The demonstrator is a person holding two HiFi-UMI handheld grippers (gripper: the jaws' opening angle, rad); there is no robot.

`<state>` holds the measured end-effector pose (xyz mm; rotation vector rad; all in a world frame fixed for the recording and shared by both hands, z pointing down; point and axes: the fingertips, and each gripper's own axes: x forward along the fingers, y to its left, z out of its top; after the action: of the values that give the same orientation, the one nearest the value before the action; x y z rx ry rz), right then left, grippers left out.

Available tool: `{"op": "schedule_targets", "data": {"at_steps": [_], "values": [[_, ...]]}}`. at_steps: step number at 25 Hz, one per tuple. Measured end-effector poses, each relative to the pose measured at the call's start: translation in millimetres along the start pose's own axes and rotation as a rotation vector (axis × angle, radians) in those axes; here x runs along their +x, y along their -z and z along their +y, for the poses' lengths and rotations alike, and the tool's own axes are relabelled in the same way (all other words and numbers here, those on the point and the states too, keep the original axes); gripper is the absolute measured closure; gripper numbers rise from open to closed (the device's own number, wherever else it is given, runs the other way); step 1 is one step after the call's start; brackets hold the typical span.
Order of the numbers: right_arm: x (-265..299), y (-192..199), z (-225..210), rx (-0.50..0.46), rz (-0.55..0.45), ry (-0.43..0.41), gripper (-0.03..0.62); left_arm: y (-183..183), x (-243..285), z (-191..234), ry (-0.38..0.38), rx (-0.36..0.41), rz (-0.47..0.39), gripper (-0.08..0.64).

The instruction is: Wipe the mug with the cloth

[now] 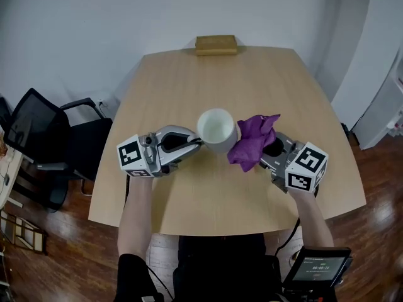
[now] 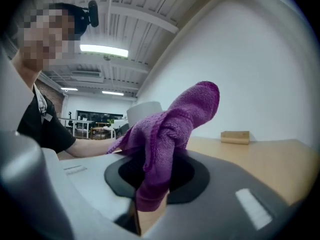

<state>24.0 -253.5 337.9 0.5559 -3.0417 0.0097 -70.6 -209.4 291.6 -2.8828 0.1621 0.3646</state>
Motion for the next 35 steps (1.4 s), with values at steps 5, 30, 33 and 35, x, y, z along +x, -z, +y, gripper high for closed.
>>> {"op": "schedule_targets", "data": {"at_steps": [5,30,33,35], "values": [[-34.6,-81.0,7.8,0.024,-0.318,-0.041,0.509,1.7,2.3,-8.6,0.023,0.028,0.013,0.495],[-5.2,-6.6,35.4,-0.035,-0.046,-0.165,0.509,-4.7,-6.8,-21.4,0.092,0.041,-0.033,0.495],[-14.6,-3.5,19.9,-0.042,-0.023,-0.102,0.509,-6.7,-4.8,-26.0,0.114,0.052,-0.035,0.497],[-24.0,-30.1,10.0,-0.008,-0.125,-0.088,0.509,-7.0,-5.3,-27.3,0.131,0.061,-0.022,0.497]]}}
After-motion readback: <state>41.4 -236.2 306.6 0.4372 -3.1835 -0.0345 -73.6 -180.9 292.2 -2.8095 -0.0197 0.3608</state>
